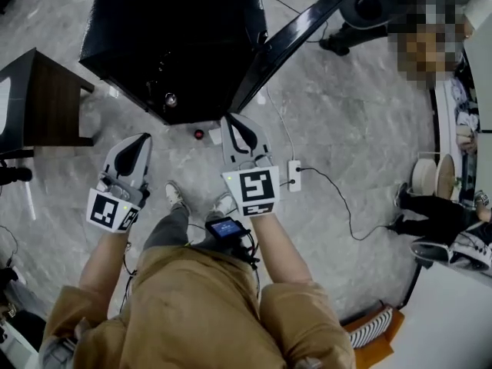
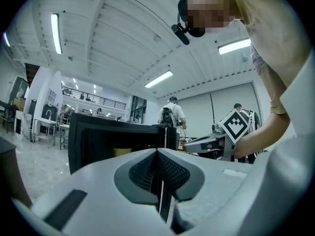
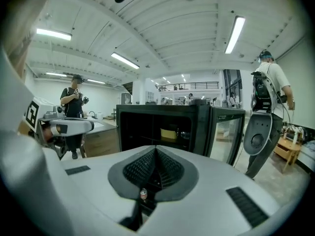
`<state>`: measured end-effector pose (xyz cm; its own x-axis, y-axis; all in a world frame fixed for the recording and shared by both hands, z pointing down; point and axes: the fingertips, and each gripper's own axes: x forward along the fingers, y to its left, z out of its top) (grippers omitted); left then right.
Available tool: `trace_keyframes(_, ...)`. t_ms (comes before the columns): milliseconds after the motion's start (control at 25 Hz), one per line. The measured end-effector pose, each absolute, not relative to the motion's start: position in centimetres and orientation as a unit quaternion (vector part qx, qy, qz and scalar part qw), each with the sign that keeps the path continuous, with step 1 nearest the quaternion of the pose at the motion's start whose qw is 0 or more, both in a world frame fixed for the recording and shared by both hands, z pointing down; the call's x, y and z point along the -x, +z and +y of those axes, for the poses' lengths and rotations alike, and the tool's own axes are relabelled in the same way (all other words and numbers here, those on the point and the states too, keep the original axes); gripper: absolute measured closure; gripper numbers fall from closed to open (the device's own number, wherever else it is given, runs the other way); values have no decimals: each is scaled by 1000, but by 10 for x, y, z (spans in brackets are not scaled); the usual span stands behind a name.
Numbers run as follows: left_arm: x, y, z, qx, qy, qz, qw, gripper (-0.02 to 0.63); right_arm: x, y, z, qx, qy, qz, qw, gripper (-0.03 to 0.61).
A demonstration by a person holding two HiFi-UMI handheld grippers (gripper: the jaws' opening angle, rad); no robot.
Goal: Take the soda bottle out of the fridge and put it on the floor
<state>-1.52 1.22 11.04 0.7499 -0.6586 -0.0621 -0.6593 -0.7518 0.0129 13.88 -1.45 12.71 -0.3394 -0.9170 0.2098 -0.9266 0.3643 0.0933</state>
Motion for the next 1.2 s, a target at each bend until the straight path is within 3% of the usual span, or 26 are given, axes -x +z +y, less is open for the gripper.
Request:
trace_keyframes(880,68,0,65,919,79,377,85,612,-139,-20,57,-571,-57,-819,-16,577)
trace_keyframes(1200,97,-23,74,895,101,427,81,612,-157,-37,74,-590,-75,-804,-15,577)
